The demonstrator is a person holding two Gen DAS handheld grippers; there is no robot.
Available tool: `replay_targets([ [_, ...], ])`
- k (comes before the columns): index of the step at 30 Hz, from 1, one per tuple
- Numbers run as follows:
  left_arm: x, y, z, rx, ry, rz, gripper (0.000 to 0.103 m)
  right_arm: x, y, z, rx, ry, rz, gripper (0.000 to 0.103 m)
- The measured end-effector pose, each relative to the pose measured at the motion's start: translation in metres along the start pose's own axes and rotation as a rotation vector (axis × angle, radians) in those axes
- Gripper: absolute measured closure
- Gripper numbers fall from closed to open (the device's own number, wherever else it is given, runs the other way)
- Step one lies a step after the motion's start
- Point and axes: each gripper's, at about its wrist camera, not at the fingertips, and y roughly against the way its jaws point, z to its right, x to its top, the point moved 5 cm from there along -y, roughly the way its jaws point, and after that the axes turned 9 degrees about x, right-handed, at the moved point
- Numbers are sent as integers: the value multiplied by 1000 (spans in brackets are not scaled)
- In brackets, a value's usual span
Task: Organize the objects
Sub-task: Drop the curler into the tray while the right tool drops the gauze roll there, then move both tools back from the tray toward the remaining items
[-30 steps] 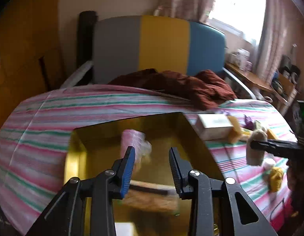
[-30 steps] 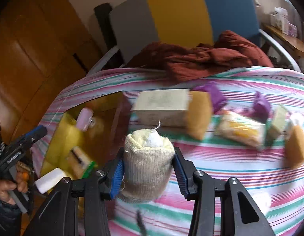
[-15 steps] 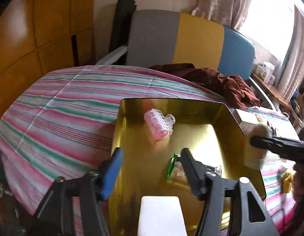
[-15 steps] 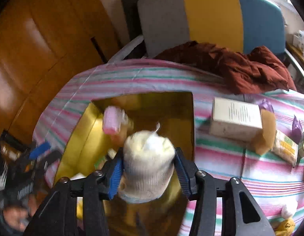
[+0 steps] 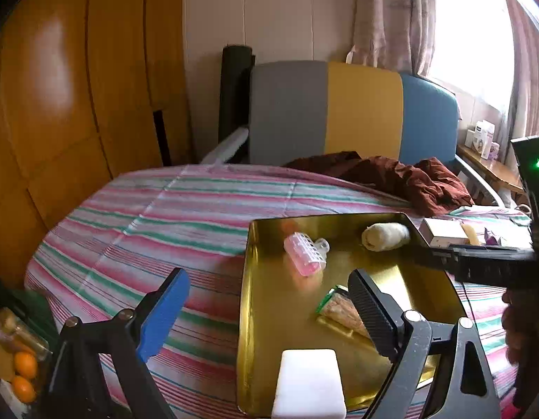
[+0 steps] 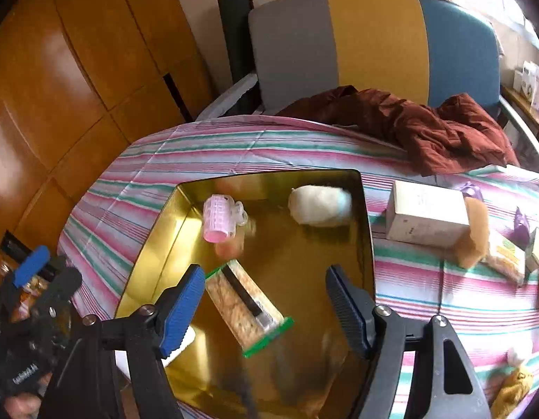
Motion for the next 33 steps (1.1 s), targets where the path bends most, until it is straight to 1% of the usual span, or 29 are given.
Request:
replay_targets([
  [5, 3, 11, 5, 21, -32, 39, 9, -10, 9, -7, -35, 40, 13, 30],
  [8, 4, 17, 8, 19, -49, 55, 9, -14, 13, -10, -52, 59, 20, 30],
  [14, 5, 26, 12, 30, -75, 79, 9, -21, 21, -11, -72, 70, 34, 30],
  [16, 5, 28, 13, 35, -84, 85, 7, -23, 23, -10, -74, 67, 37, 30],
  [21, 4, 35, 18, 51, -115, 110, 7, -29, 31, -4, -86, 58, 45, 30],
  [26, 3, 39, 24, 47, -134, 117, 7, -34, 40, 6, -102, 39, 54, 30],
  [33, 0, 41, 36, 33, -168, 115, 5, -42, 56, 34, -140, -17, 69, 30],
])
